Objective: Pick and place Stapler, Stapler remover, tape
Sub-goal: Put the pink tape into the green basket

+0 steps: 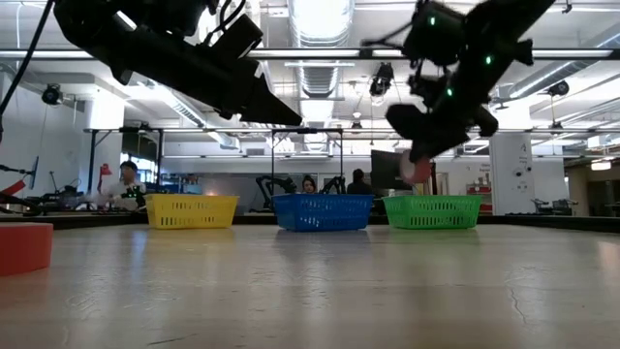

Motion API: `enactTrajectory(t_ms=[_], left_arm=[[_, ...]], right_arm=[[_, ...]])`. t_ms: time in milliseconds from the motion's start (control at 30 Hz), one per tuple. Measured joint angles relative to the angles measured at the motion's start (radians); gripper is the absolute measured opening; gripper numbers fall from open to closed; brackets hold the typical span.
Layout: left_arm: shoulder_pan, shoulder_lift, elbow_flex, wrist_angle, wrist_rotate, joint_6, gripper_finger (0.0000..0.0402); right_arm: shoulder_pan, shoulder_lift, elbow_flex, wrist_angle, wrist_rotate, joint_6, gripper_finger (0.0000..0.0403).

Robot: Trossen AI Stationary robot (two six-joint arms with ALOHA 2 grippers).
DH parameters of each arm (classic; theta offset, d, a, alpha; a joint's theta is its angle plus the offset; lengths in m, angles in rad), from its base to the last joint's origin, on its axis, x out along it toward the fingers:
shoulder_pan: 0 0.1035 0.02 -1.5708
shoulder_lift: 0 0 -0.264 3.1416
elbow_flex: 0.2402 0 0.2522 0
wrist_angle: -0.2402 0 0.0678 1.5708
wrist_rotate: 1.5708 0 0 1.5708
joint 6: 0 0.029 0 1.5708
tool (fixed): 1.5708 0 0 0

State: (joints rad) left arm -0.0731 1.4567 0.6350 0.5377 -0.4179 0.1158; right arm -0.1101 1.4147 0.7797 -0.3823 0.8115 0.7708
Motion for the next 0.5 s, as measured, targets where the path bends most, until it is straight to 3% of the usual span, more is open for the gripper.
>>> enactTrajectory(t_ms=[133, 267, 500], left_arm=[[0.0, 0.0, 0.0, 0.0, 0.0, -0.005, 0.0124], [0.002, 0.0, 0.0, 0.0, 0.0, -0.005, 0.0124], [0.002, 0.0, 0.0, 0.0, 0.0, -0.009, 0.0122]], right_arm=[[-0.054, 0.0, -0.046, 0.024, -0.05, -0.009, 0.0116], [-0.087, 0.0, -0.107, 0.163, -0.104, -0.117, 0.0119], [-0.125, 0.001, -0.188, 0.313, -0.114, -0.197, 0.0118]])
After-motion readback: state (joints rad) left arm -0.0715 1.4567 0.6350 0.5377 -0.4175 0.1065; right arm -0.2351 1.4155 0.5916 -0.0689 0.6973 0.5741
